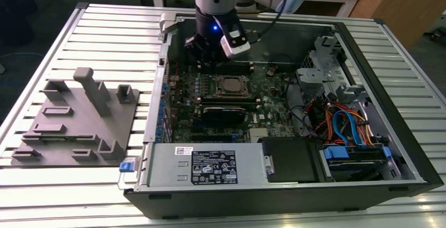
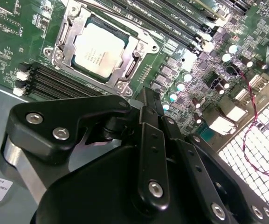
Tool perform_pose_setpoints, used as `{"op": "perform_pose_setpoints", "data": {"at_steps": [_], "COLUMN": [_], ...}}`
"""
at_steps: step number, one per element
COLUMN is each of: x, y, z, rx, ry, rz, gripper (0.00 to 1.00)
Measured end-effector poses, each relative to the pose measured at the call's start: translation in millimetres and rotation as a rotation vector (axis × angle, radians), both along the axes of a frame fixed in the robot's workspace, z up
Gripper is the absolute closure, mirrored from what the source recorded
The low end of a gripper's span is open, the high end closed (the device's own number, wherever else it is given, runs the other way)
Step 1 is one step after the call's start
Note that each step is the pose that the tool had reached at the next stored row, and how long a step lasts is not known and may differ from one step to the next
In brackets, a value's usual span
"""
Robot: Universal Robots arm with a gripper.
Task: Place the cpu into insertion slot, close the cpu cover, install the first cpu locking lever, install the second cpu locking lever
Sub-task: 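Install the first cpu locking lever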
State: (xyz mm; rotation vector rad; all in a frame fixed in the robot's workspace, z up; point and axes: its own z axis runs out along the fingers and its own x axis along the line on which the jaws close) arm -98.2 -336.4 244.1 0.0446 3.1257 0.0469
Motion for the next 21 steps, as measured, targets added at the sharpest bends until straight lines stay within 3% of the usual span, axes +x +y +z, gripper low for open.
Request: {"op": "perform_pose_setpoints", "data": {"at_steps": [8,21], "x": [-4.5,-5.6], "y": [3.9,18.4], "z": [0.7,3.9], "rx": [0.0001,0.0002], "ry": [0.0,0.0], "rz": [0.0,0.0], "gripper": [0.89,0.89]}}
